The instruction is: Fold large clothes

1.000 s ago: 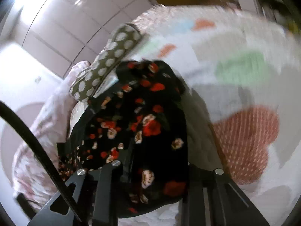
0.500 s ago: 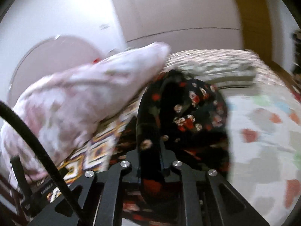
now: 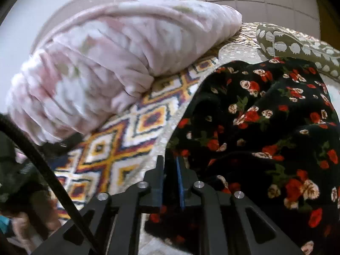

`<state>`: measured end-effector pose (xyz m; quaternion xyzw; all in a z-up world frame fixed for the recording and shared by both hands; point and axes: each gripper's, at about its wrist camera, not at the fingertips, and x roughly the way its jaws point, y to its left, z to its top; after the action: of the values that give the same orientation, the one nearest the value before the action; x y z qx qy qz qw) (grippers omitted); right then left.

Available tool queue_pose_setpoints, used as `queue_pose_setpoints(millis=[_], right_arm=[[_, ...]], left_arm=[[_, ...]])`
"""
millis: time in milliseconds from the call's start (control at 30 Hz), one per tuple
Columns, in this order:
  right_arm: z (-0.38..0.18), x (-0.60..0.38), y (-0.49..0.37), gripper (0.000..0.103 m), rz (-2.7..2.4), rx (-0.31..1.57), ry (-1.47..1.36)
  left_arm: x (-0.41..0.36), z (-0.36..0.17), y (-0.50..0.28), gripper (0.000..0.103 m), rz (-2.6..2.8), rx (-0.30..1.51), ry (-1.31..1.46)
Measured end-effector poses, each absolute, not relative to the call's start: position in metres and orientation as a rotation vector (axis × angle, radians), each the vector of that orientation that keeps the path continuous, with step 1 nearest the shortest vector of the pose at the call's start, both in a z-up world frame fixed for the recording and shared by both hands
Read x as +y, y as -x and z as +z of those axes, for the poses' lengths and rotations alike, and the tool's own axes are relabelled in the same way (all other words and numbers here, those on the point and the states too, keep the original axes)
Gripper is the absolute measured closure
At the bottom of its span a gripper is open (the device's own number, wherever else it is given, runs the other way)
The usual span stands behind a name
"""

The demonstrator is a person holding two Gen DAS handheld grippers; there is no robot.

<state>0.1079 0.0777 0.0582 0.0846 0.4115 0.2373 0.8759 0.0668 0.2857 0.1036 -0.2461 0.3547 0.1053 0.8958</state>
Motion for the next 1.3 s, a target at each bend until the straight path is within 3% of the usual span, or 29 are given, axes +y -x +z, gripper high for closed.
queue_pose_setpoints(millis=[67, 200, 433, 633, 667, 733, 767, 800, 1033, 1100, 1300], right_arm=[[0.072, 0.069, -0.102, 0.079, 0.521, 0.836, -0.206], [0.112, 0.026, -0.068, 0.053, 0.536, 0.717, -0.279], [0.123, -0.053, -0.042, 0.049, 0.336, 0.666, -0.275], [0.105, -0.094, -0.032, 0.049, 0.258, 0.7, -0.317], [0.103, -0.101, -0.029, 0.049, 0.254, 0.704, -0.32], [0.1, -0.109, -0.024, 0.049, 0.241, 0.708, -0.315], [0.099, -0.112, -0.024, 0.049, 0.23, 0.71, -0.311], [0.098, -0.115, -0.023, 0.049, 0.222, 0.711, -0.309], [0.092, -0.122, -0.038, 0.049, 0.208, 0.717, -0.363], [0.088, -0.125, -0.048, 0.031, 0.236, 0.721, -0.412], [0.05, -0.137, -0.098, 0.025, 0.265, 0.804, -0.596]], left_arm=[[0.277, 0.107, -0.067, 0.013, 0.193, 0.724, 0.501], [0.255, 0.119, -0.064, 0.013, 0.113, 0.671, 0.481], [0.178, 0.138, -0.075, 0.013, -0.24, 0.653, 0.411], [0.107, 0.115, -0.108, 0.014, -0.327, 0.787, 0.268], [0.099, 0.106, -0.115, 0.017, -0.336, 0.837, 0.261], [0.089, 0.094, -0.121, 0.053, -0.421, 0.904, 0.292], [0.085, 0.094, -0.122, 0.057, -0.427, 0.905, 0.28], [0.086, 0.097, -0.12, 0.071, -0.428, 0.882, 0.273], [0.133, 0.127, -0.106, 0.075, -0.339, 0.775, 0.341], [0.144, 0.112, -0.118, 0.075, -0.301, 0.828, 0.365], [0.149, 0.082, -0.13, 0.069, -0.306, 0.899, 0.39]])
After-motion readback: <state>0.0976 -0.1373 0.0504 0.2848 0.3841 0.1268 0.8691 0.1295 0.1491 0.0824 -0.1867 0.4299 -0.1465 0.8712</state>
